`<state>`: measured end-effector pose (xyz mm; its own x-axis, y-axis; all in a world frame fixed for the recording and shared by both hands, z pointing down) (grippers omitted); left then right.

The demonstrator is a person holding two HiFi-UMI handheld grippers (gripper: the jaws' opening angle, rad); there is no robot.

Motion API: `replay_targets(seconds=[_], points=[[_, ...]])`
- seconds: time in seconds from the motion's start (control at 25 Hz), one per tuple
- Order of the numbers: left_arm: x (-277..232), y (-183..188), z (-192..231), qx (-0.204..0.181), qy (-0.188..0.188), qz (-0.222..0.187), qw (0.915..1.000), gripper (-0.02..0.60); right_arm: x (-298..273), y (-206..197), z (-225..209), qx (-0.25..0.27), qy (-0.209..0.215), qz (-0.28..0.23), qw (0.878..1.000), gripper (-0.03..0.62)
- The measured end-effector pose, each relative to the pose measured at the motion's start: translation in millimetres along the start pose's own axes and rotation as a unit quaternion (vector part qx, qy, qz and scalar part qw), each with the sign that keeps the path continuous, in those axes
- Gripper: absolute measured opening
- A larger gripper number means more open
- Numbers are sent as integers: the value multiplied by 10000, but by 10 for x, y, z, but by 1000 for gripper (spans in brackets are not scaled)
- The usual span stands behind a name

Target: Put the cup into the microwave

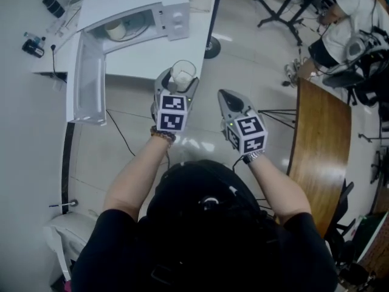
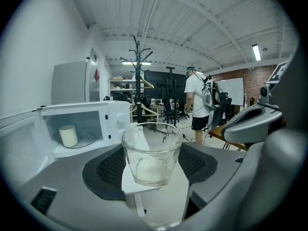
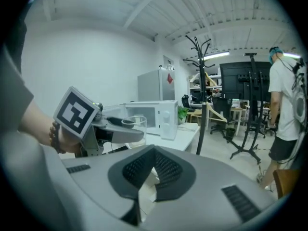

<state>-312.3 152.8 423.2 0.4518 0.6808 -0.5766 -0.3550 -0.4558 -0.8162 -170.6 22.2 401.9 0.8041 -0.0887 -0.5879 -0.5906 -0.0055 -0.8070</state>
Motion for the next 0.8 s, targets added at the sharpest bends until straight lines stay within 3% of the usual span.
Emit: replay_targets(seconds=[0.8], points=[[383,-164,1124,656,952,-106,9932,336,-907,642,679,697,1004,-56,9925,2]])
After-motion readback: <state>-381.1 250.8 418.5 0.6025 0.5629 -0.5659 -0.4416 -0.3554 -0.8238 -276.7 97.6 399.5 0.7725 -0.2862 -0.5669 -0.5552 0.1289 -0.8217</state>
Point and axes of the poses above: the fingertips, and each gripper's own axes: x backward along the fingers, z to its left, y out of its top, the point moved 9 cm from there along x, backward along the fingers, and after that the axes turned 11 degrees about z, right-handed, at the moved point
